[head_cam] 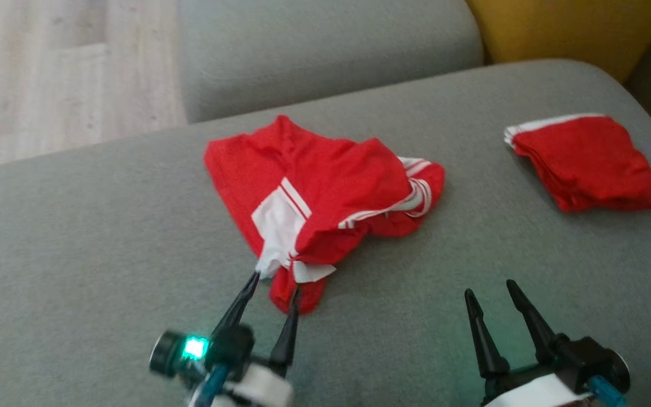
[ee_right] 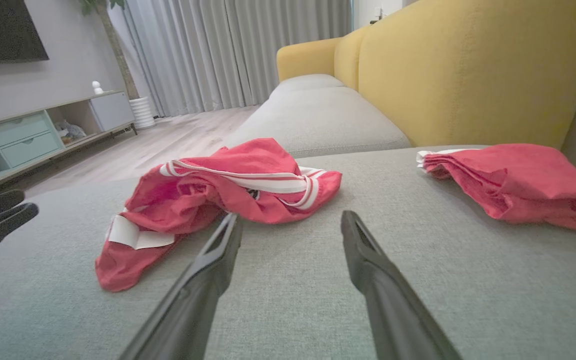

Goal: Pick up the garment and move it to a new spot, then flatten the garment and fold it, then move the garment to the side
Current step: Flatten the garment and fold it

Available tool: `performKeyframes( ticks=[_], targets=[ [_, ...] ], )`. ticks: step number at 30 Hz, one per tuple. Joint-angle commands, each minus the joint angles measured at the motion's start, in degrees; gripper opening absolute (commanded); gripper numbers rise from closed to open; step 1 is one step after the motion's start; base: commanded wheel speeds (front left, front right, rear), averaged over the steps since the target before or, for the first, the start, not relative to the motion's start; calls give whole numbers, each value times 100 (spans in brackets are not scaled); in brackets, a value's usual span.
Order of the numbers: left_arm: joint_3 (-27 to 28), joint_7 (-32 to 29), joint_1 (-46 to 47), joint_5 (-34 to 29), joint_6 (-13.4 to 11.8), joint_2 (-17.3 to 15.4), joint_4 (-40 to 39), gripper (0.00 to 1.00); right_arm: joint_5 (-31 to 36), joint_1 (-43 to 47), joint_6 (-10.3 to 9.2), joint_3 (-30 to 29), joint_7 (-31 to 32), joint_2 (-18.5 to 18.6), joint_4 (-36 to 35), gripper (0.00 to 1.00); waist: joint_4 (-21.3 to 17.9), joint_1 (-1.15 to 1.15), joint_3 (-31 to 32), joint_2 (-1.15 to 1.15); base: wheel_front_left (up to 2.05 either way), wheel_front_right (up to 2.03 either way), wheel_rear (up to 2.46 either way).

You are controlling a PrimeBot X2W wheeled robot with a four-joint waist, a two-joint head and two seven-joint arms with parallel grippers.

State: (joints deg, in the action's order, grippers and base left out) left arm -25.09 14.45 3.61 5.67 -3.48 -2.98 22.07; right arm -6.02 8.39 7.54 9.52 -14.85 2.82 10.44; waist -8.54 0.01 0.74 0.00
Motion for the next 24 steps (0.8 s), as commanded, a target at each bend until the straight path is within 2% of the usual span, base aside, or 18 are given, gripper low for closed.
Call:
performKeyframes(
  ticks=[1,6,14,24],
  targets=[
    [-12,55,567,46,6,10,82,100,-26,-295,-5,163,-15,123,-187,100,-258,-1,-254,0,0,0,0],
    [-344,55,1462,140,-45,10,896,100,-36,-452,-5,199,-15,162,-199,100,-539,-1,-533,0,0,0,0],
    [-251,55,2383,263,-37,-30,2059,100,-52,-614,-5,201,-15,154,-191,100,-858,-1,-660,0,0,0,0],
    [14,55,2674,164,-238,-122,1748,100,-51,-654,-5,237,-15,136,-183,100,-1089,-1,-692,0,0,0,0]
  ],
)
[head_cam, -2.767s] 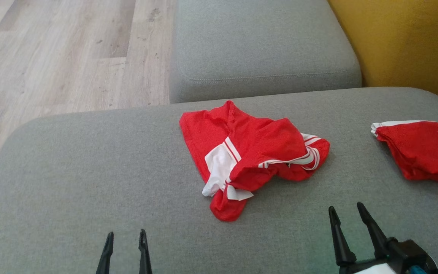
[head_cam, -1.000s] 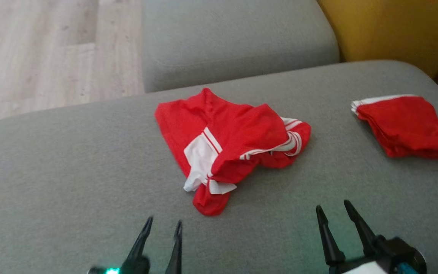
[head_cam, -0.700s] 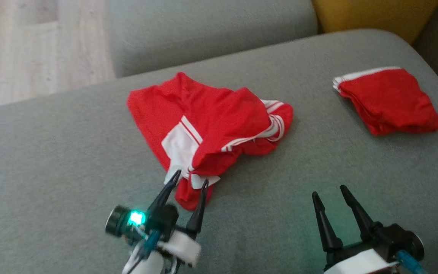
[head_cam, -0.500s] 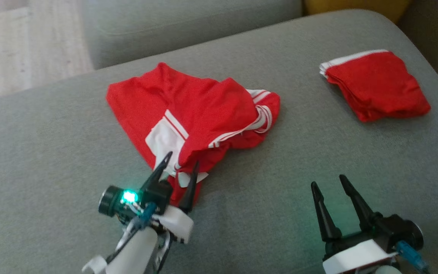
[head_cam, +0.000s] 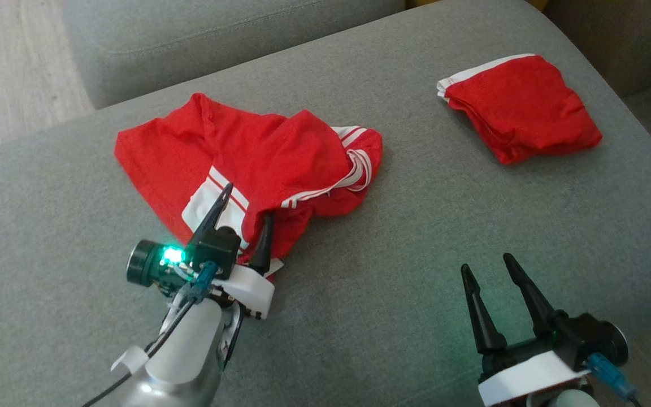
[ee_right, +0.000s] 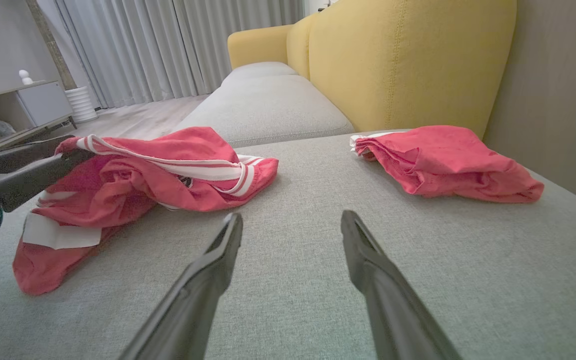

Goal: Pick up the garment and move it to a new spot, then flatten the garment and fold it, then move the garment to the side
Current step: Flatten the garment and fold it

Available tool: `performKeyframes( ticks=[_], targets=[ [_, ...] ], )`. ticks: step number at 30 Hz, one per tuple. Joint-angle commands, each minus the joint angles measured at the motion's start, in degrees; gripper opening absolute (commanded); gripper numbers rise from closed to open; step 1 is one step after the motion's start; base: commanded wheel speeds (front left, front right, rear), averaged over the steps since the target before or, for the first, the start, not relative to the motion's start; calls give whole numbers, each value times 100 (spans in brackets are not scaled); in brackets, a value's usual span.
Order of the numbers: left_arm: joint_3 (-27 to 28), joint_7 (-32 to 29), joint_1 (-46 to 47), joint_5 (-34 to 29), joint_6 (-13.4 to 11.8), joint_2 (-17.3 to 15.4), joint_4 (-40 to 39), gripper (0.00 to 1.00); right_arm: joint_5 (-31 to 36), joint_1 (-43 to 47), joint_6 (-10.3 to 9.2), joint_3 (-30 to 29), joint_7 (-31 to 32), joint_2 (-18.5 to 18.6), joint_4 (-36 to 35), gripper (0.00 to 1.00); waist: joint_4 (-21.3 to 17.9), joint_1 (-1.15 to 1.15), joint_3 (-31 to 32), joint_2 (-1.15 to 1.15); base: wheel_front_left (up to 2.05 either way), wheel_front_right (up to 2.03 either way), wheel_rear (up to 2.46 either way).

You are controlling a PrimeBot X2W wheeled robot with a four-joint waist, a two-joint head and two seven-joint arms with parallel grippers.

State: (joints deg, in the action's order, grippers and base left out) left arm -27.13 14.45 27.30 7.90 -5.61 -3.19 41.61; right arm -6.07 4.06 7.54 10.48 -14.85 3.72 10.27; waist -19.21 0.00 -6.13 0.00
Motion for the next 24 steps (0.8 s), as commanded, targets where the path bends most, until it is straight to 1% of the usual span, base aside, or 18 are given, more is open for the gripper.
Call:
performKeyframes(
  ticks=[1,9,10,11,18,21,24],
  targets=[
    [218,55,305,-59,-25,-101,-206,100,-46,-221,-5,141,-15,46,-165,100,-22,0,-4,0,0,0,0],
    [63,55,408,-189,202,-84,-67,100,-39,-283,-5,193,-15,64,-128,100,-216,0,-2,0,0,0,0],
    [53,55,435,-190,230,-80,-39,34,-32,-295,-5,200,-15,67,-126,100,-251,0,3,0,0,0,0],
    [43,55,467,-198,254,-79,-13,0,-27,-304,-5,206,-15,66,-127,100,-286,0,11,0,0,0,0],
    [-92,55,824,-281,566,-102,150,0,-35,-332,-5,304,-15,34,-114,100,-612,0,138,0,0,0,0],
    [-171,55,1174,-299,761,-77,139,0,-57,-341,-5,354,-15,7,-116,100,-740,0,190,0,0,0,0],
    [-271,55,1731,-350,926,-49,95,0,-72,-326,-5,404,-15,-19,-109,100,-804,0,238,0,0,0,0]
  ],
)
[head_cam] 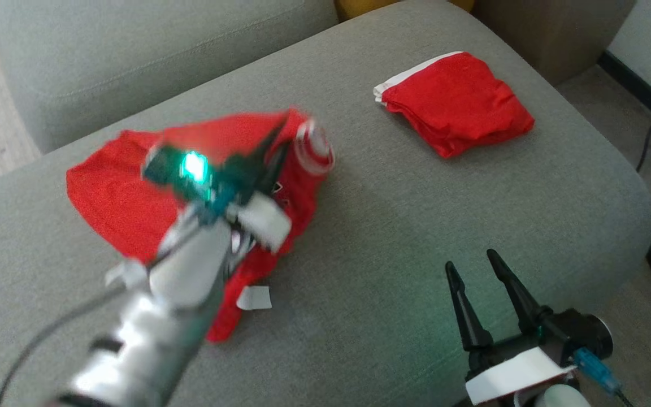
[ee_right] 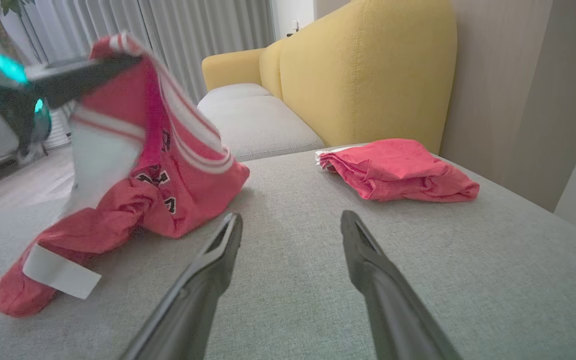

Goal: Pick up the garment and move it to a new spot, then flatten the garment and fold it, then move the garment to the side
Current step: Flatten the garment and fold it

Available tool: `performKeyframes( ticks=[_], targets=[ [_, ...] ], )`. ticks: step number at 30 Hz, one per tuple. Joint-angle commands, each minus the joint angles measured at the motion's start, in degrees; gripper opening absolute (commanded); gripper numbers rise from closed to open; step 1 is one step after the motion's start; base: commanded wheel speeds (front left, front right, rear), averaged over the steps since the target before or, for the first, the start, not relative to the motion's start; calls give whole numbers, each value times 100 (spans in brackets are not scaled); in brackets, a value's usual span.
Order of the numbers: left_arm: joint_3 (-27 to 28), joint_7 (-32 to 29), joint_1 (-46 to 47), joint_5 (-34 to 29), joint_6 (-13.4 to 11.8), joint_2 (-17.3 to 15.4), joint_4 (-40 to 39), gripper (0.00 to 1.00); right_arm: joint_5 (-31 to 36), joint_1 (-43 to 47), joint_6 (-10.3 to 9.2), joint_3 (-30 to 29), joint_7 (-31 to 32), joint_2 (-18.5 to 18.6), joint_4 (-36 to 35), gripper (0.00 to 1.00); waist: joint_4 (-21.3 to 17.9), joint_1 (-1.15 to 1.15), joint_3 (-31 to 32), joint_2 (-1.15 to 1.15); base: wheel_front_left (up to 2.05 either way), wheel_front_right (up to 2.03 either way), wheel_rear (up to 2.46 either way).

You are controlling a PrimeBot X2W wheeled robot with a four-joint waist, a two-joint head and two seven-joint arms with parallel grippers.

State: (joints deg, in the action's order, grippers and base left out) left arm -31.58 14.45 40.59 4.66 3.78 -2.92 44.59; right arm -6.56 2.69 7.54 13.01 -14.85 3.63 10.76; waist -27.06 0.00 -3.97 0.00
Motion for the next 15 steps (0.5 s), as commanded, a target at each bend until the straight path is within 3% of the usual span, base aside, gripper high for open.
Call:
performKeyframes(
  ticks=[1,6,11,15],
  targets=[
    [158,55,638,-48,20,-71,-222,0,-30,-182,-5,171,-15,-17,-159,100,-30,0,33,0,0,0,0],
    [249,55,1976,-104,121,-60,-434,0,-77,-139,-5,256,-15,-44,-180,100,15,0,100,0,0,0,0],
    [1046,55,3218,295,26,-180,-853,0,-86,-69,-5,253,-15,-59,-215,100,387,0,206,0,0,0,0],
    [1385,55,2996,434,-17,-507,-934,0,-59,24,-5,174,-15,-63,-226,100,774,0,334,0,0,0,0]
  ],
)
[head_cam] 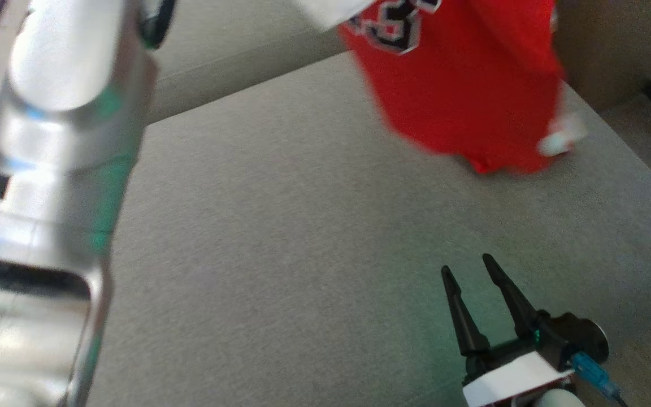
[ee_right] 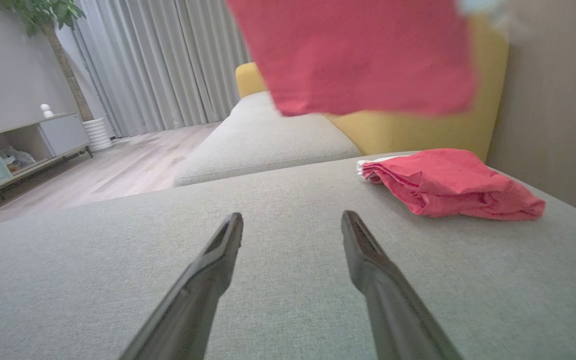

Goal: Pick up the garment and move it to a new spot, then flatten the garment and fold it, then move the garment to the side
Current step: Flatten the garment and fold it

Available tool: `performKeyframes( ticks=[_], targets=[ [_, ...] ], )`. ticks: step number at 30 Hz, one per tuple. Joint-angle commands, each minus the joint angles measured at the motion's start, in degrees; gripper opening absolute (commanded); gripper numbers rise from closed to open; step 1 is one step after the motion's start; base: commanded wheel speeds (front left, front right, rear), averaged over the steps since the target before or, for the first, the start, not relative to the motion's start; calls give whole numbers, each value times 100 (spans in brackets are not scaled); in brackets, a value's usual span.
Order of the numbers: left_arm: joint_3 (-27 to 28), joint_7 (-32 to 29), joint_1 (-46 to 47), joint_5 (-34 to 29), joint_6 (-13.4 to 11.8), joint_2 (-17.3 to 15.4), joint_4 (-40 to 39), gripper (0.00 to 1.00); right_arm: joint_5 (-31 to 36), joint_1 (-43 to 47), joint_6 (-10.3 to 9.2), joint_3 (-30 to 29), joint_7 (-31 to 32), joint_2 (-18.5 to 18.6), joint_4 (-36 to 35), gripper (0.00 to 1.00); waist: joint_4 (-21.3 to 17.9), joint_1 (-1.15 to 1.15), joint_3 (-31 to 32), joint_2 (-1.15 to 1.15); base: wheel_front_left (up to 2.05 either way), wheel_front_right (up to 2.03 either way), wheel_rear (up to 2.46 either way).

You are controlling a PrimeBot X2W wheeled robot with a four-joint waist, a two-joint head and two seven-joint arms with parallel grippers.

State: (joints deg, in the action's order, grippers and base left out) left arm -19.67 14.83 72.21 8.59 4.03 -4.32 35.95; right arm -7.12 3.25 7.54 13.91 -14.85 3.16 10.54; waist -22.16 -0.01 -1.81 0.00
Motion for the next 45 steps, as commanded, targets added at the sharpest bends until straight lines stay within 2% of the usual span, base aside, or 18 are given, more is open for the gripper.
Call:
performKeyframes(
  ticks=[1,4,5,10,15,16,17,24,28,31,34,38,42,45],
  targets=[
    [238,17,-387,56,-57,-465,-39,0,2,-7,-5,57,-15,-16,-210,100,396,1,143,0,0,0,0],
    [368,17,-1340,129,-131,-757,85,0,21,41,-5,50,-15,-18,-223,100,664,1,173,0,0,0,0],
    [368,17,-1340,129,-131,-757,85,0,21,41,-5,50,-15,-18,-223,100,664,1,173,0,0,0,0],
    [751,17,-3426,365,-402,-1103,109,0,37,97,-5,18,-15,-9,-238,100,971,1,87,0,0,0,0],
    [1238,17,-5318,580,-652,-1125,-161,0,54,192,-5,-87,-15,56,-224,100,1182,1,-37,0,0,0,0],
    [1310,17,-5551,581,-685,-1118,-201,38,57,214,-5,-104,-15,76,-222,100,1231,1,-49,0,0,0,0],
    [1385,17,-5725,571,-712,-1127,-244,100,63,236,-5,-100,-15,103,-217,100,1269,1,-54,0,0,0,0],
    [1728,17,-6130,445,-716,-1036,-1110,100,73,229,-5,-80,-15,197,-201,100,1378,1,-14,0,0,0,0],
    [1647,16,-5898,346,-517,-1121,-1643,100,69,150,-5,-1,-15,206,-215,100,1271,1,-33,0,0,0,0],
    [1403,-280,-5469,216,-307,-1254,-2035,100,54,82,-5,50,-15,210,-217,100,1132,1,-116,0,0,0,0],
    [1092,-773,-4852,132,-10,-1377,-2368,100,52,-3,-5,74,-15,196,-230,100,940,1,-289,0,0,0,0],
    [522,-1481,-3925,65,252,-1512,-2529,100,40,-172,-5,122,-15,165,-257,100,629,1,-585,0,0,0,0],
    [-211,-2054,-3009,372,337,-1556,-2345,100,11,-363,-5,150,-15,119,-289,100,316,1,-928,0,0,0,0],
    [-1086,-2432,-2382,991,343,-1723,-2092,100,-19,-509,-5,219,-15,73,-316,100,99,1,-1192,0,0,0,0]
  ],
)
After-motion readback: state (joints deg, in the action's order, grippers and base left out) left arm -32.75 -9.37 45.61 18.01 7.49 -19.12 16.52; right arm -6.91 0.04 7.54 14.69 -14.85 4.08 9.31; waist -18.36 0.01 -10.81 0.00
